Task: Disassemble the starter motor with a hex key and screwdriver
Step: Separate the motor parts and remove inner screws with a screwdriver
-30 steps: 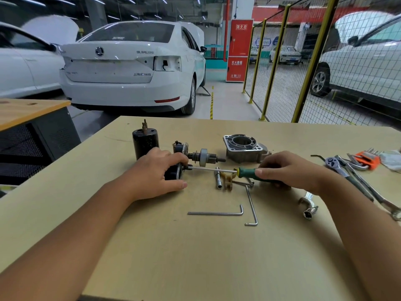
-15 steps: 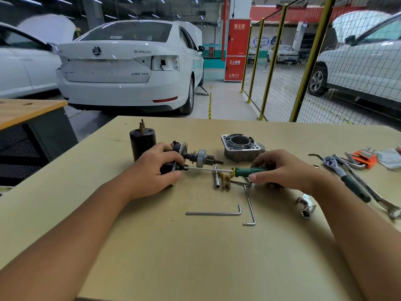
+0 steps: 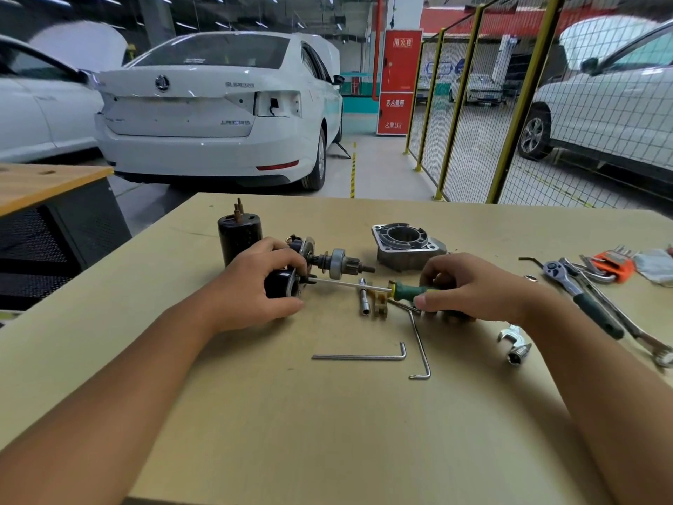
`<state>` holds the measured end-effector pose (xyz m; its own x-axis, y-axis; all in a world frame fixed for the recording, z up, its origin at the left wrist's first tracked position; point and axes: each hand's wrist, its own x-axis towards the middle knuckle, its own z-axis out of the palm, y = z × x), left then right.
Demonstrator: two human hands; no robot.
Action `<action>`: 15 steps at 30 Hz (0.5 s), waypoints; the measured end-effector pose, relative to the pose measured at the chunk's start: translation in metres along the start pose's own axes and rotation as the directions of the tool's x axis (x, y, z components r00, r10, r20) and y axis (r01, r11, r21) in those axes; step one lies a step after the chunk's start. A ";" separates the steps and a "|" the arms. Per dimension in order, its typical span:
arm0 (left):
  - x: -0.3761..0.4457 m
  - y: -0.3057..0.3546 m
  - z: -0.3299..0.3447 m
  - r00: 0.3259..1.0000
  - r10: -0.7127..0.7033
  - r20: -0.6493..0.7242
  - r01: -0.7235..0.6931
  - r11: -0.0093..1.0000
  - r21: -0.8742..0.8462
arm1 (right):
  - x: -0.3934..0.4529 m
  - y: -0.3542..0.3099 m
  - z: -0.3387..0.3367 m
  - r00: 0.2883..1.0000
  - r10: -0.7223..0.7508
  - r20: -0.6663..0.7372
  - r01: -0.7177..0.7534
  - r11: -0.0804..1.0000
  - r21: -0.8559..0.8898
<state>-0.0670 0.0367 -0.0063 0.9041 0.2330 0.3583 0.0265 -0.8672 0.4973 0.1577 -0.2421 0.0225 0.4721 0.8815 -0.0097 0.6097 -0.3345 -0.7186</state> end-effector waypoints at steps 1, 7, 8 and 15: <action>0.000 -0.001 -0.001 1.000 0.000 -0.002 0.000 1.000 -0.007 | 0.000 0.000 0.000 1.000 0.003 0.000 -0.003 1.000 0.009; 0.000 -0.001 -0.002 1.000 -0.002 -0.007 0.002 1.000 -0.016 | 0.002 -0.004 0.001 0.996 -0.073 -0.052 0.066 0.990 -0.126; 0.000 0.000 -0.002 1.000 -0.003 -0.007 0.003 1.000 -0.013 | 0.002 -0.005 0.001 0.997 -0.068 -0.049 0.061 0.990 -0.124; 0.000 -0.001 -0.003 1.000 -0.001 0.005 0.001 1.000 0.006 | 0.003 -0.005 0.000 0.994 -0.093 -0.050 0.078 0.964 -0.255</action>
<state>-0.0681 0.0386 -0.0046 0.9060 0.2320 0.3541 0.0300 -0.8695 0.4931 0.1560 -0.2375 0.0257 0.4444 0.8911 0.0921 0.7865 -0.3389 -0.5164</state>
